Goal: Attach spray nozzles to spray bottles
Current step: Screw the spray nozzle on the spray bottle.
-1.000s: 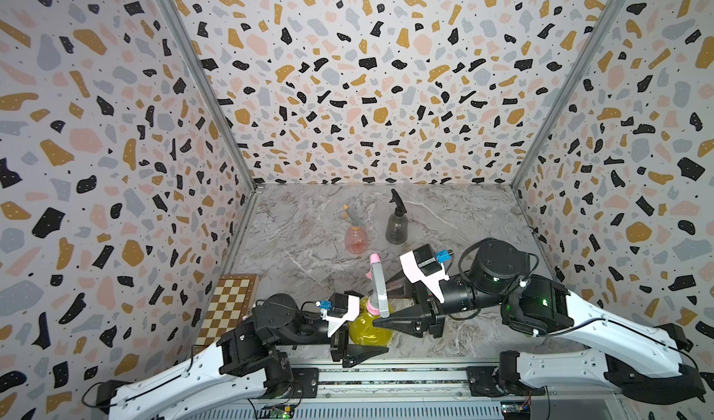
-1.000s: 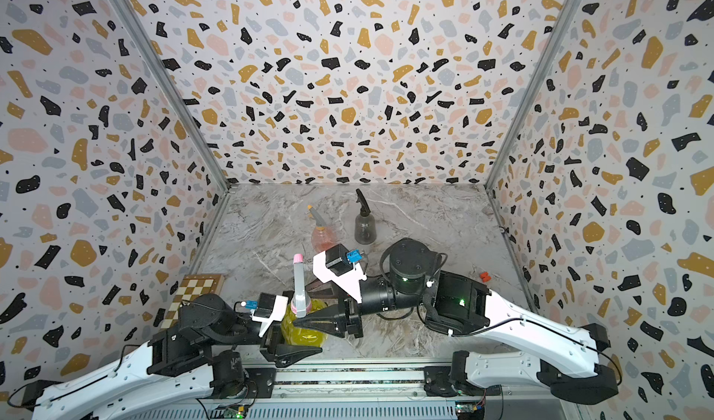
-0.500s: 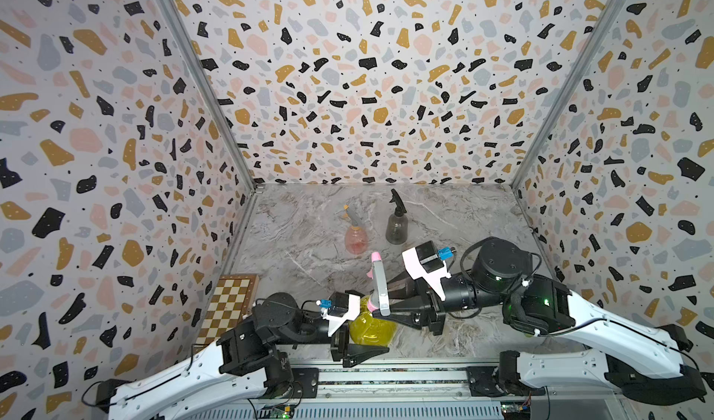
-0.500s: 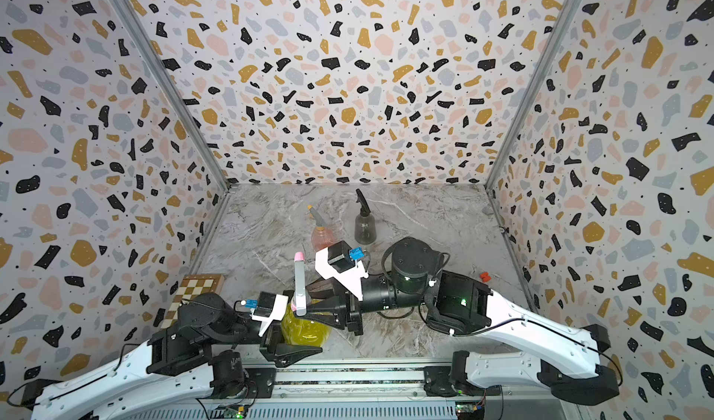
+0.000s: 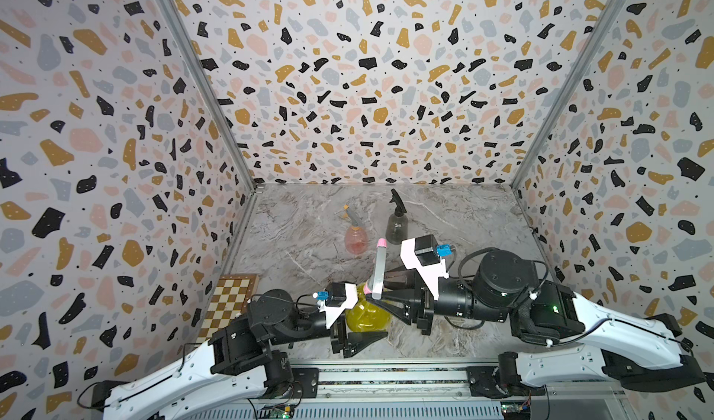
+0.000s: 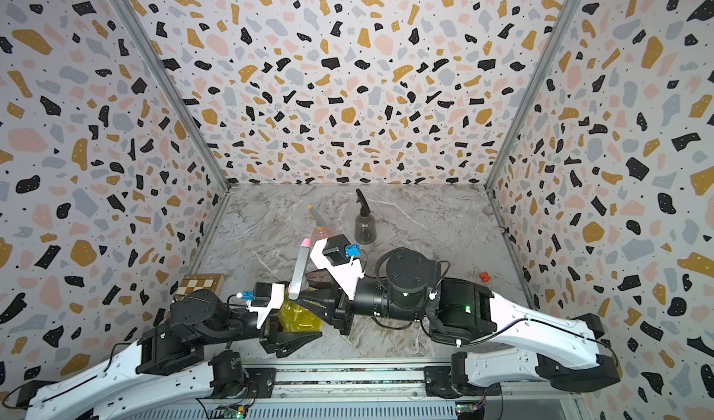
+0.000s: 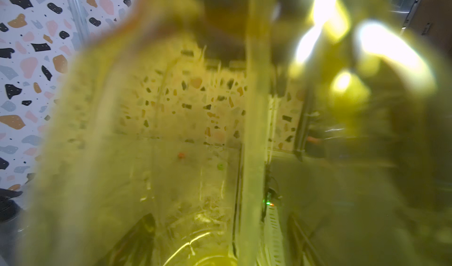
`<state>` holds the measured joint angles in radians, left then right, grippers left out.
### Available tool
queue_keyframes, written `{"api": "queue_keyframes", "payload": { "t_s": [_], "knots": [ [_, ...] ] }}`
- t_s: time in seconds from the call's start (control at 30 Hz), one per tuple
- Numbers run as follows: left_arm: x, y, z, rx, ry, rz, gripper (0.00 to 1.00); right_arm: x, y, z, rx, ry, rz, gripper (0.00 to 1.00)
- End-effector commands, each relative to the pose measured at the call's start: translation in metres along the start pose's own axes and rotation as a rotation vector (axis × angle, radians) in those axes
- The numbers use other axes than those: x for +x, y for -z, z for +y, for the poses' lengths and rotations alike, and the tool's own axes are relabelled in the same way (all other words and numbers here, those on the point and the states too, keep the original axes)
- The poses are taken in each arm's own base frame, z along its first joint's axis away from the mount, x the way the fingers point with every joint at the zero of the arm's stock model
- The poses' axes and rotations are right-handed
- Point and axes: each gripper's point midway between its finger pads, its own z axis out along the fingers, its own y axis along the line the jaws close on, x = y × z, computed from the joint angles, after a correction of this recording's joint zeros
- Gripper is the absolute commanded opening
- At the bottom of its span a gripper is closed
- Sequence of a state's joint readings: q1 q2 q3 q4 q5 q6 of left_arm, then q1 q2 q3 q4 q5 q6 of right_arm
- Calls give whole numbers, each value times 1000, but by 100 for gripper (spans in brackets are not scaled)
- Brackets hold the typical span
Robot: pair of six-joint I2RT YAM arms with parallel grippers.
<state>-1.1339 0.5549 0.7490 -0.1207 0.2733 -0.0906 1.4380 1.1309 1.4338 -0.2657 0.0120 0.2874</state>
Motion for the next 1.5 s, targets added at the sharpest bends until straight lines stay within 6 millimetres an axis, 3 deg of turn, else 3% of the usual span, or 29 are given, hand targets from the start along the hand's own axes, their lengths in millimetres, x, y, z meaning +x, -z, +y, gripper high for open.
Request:
{"api": "queue_keyframes", "payload": {
  "t_s": [0.0, 0.33, 0.53, 0.73, 0.97, 1.23, 1.47],
  "knots": [
    [-57, 7, 11, -82, -74, -165, 0, 90, -28, -34, 201, -64, 284, 21],
    [-46, -7, 29, -165, -58, -121, 0, 120, -54, -61, 449, -115, 336, 23],
    [-42, 2, 27, -166, -42, -124, 0, 90, -50, -56, 417, -86, 241, 29],
    [-39, 9, 26, -166, -29, -125, 0, 62, -37, -43, 340, -39, 171, 44],
    [-35, 12, 21, -142, -28, -116, 0, 43, -6, -13, 189, 21, 113, 64],
    [-34, 14, 4, -49, -50, -116, 0, 28, 45, 30, -97, 48, 39, 74],
    [-28, 16, -30, 146, -72, -104, 0, 7, 76, 24, -81, 76, -70, 82]
  ]
}}
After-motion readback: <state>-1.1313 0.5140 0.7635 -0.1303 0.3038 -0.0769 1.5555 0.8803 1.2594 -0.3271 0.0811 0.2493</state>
